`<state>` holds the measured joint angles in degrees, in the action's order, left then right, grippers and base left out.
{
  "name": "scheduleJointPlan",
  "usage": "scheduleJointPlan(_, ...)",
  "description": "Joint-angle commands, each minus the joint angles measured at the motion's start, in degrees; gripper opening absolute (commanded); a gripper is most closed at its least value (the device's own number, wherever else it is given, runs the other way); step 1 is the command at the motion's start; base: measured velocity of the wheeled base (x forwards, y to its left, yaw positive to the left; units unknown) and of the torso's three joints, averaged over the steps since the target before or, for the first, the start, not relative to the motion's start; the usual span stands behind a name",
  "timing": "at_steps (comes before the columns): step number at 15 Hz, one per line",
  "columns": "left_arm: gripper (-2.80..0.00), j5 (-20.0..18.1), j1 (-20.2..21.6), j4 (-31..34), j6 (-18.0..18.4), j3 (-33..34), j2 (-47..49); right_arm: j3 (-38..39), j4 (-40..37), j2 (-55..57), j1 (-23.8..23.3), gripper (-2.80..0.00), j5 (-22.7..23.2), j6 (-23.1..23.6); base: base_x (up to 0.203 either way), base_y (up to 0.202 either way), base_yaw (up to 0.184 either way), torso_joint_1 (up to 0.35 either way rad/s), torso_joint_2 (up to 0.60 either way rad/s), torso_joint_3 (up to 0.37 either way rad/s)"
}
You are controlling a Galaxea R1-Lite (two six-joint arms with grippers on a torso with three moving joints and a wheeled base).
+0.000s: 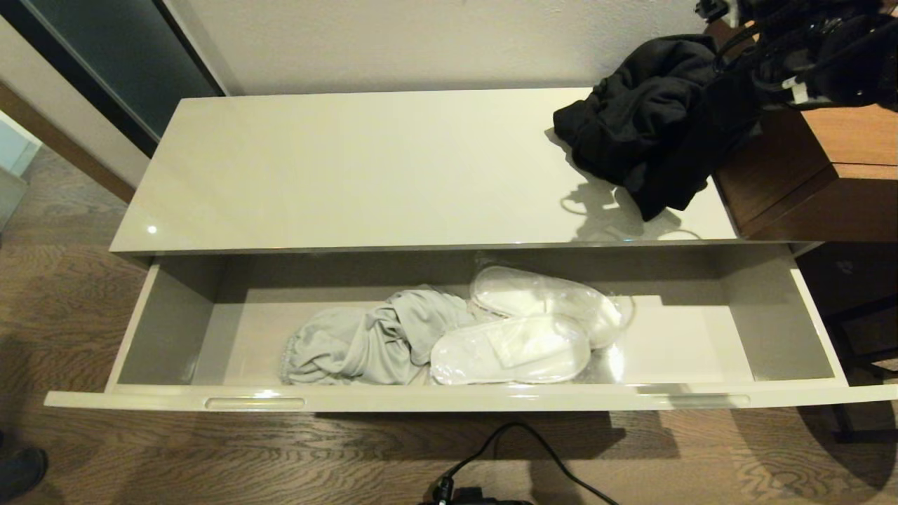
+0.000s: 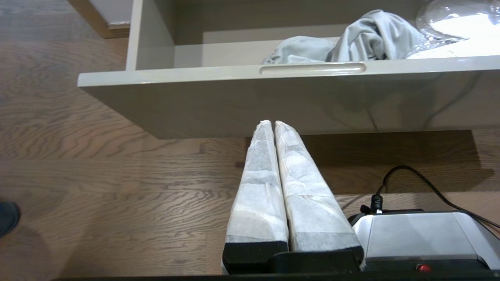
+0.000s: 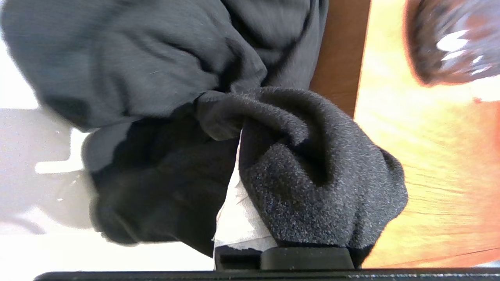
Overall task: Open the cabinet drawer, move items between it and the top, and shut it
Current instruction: Place the T-shirt on the table
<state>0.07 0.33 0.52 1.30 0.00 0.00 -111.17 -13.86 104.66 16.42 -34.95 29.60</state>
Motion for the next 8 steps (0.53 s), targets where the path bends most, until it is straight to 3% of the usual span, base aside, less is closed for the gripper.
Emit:
scheduleJointPlan(1, -2.8, 0.0, 0.0, 0.0, 0.0, 0.0, 0.1, 0.2, 2.2, 5.6, -0.8, -2.8, -0.1, 0.2, 0.0, 0.0, 0.0, 0.0, 0.0, 0.0)
scheduleJointPlan(3, -2.8, 0.0, 0.0, 0.0, 0.0, 0.0, 0.1, 0.4, 4.0, 10.8, -1.2, -2.8, -0.1, 0.1, 0.0, 0.0, 0.0, 0.0, 0.0, 0.0)
scheduleJointPlan(4, -2.8, 0.0, 0.0, 0.0, 0.0, 0.0, 0.1, 0.8, 4.6, 12.6, -1.3, 0.0, -0.2, 0.1, 0.0, 0.0, 0.0, 0.0, 0.0, 0.0)
scheduleJointPlan(8, -2.8, 0.0, 0.0, 0.0, 0.0, 0.0, 0.1, 2.4, 7.5, 13.7, -1.7, 0.0, -0.1, 0.3, 0.0, 0.0, 0.0, 0.0, 0.0, 0.0)
